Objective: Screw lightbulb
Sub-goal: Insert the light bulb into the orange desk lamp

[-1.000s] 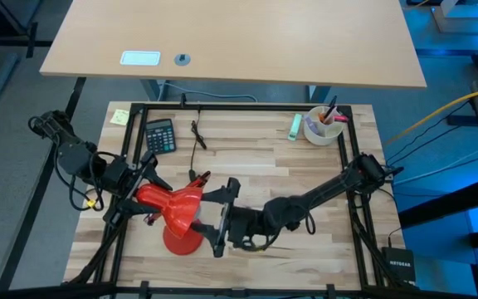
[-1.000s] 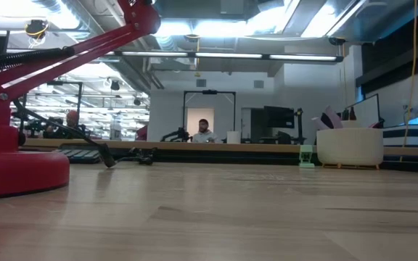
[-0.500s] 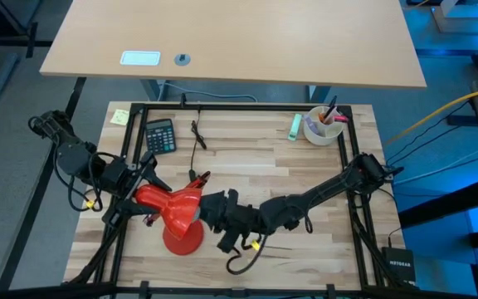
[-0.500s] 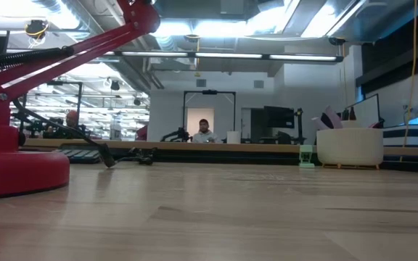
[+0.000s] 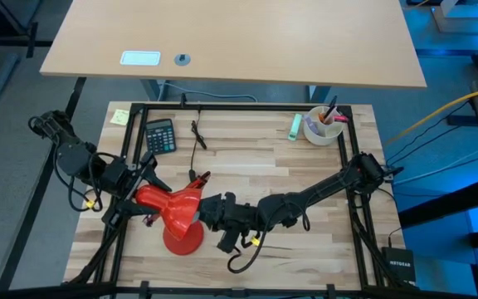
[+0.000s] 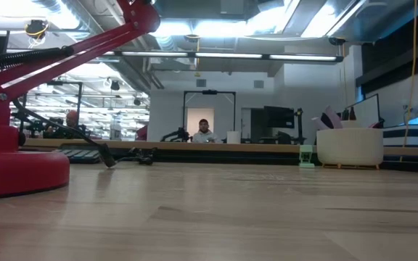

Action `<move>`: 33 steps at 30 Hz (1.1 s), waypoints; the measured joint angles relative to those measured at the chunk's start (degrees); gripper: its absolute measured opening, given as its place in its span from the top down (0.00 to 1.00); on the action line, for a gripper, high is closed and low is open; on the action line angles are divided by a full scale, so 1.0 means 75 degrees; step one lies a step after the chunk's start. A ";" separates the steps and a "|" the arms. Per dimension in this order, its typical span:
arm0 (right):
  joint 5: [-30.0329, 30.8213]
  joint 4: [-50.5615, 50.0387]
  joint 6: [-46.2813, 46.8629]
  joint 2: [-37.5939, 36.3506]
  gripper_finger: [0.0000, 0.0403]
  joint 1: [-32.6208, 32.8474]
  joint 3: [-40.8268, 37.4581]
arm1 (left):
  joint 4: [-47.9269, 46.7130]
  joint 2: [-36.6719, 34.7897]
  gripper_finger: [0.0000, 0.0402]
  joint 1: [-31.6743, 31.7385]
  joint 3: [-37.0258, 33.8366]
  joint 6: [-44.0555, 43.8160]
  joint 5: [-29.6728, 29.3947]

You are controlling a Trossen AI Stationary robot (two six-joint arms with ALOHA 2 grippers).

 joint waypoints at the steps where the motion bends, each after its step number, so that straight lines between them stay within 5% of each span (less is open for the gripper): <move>1: -0.0037 0.0008 0.0073 0.0000 0.22 0.0000 0.0000 | 0.0005 0.0000 0.37 0.0000 0.0000 0.0000 0.0000; 7: -0.0060 -0.0045 0.0869 0.0000 0.36 -0.0038 0.0006 | -0.0011 -0.0002 0.37 0.0000 0.0000 -0.0003 -0.0012; 13: -0.0071 -0.0068 0.3016 0.0003 0.41 -0.0032 0.0006 | -0.0021 -0.0009 0.37 0.0000 0.0000 -0.0026 -0.0009; 26: -0.0942 -0.0801 1.2264 0.0035 0.42 -0.0433 -0.0003 | 0.0004 0.0003 0.37 0.0006 -0.0003 -0.0003 -0.0041; 29: -0.1116 -0.1001 1.2829 0.0016 0.42 -0.0487 0.0005 | -0.0004 -0.0003 0.37 0.0006 -0.0003 -0.0006 -0.0064; 33: -0.1184 -0.1151 1.1849 0.0014 0.42 -0.0386 0.0009 | 0.0005 0.0000 0.37 0.0006 -0.0003 -0.0003 -0.0049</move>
